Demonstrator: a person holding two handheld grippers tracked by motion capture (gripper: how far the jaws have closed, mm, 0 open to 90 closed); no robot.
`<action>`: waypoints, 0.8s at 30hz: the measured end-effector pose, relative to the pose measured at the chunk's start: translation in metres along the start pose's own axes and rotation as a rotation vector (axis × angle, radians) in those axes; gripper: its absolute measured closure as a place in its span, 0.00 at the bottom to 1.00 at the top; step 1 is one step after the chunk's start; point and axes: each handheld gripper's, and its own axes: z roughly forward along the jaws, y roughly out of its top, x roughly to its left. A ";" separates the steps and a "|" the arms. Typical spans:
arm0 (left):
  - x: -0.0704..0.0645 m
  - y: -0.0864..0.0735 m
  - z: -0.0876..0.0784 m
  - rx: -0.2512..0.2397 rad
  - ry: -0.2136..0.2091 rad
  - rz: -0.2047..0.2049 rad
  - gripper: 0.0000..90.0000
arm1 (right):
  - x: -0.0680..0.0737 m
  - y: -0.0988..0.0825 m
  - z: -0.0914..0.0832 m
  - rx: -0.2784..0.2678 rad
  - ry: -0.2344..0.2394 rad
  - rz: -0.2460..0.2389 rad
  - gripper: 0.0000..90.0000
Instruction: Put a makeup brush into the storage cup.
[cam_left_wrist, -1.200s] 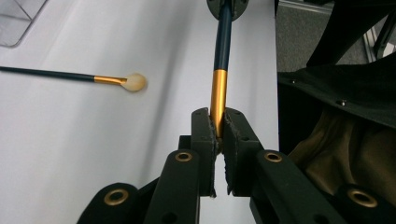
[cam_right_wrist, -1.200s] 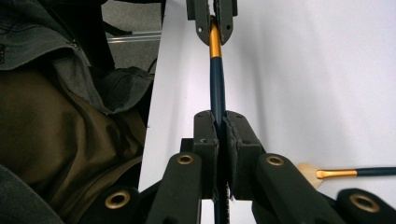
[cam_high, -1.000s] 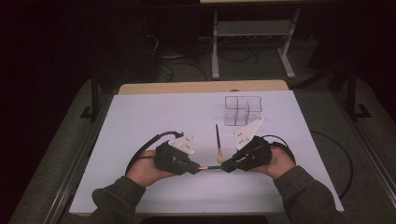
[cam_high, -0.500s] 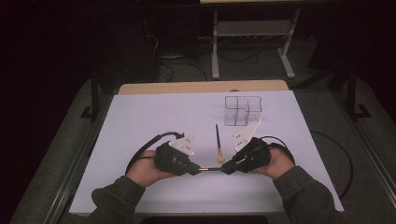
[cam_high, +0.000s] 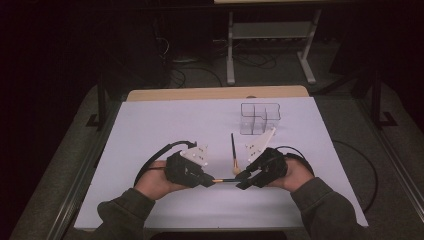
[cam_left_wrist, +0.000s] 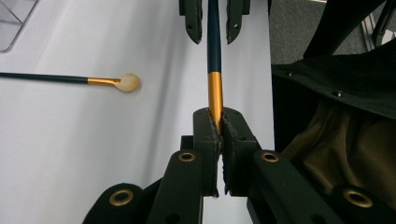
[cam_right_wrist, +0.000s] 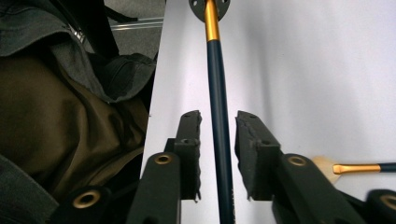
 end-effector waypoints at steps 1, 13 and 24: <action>0.000 0.000 0.000 0.006 -0.001 0.002 0.95 | 0.000 0.001 -0.001 0.002 0.000 0.001 0.73; -0.001 0.006 0.003 0.034 0.001 0.018 0.95 | 0.002 0.028 -0.001 0.050 0.000 -0.030 0.74; -0.001 0.010 0.007 0.059 -0.001 0.035 0.95 | 0.002 0.043 0.013 0.120 0.031 -0.047 0.84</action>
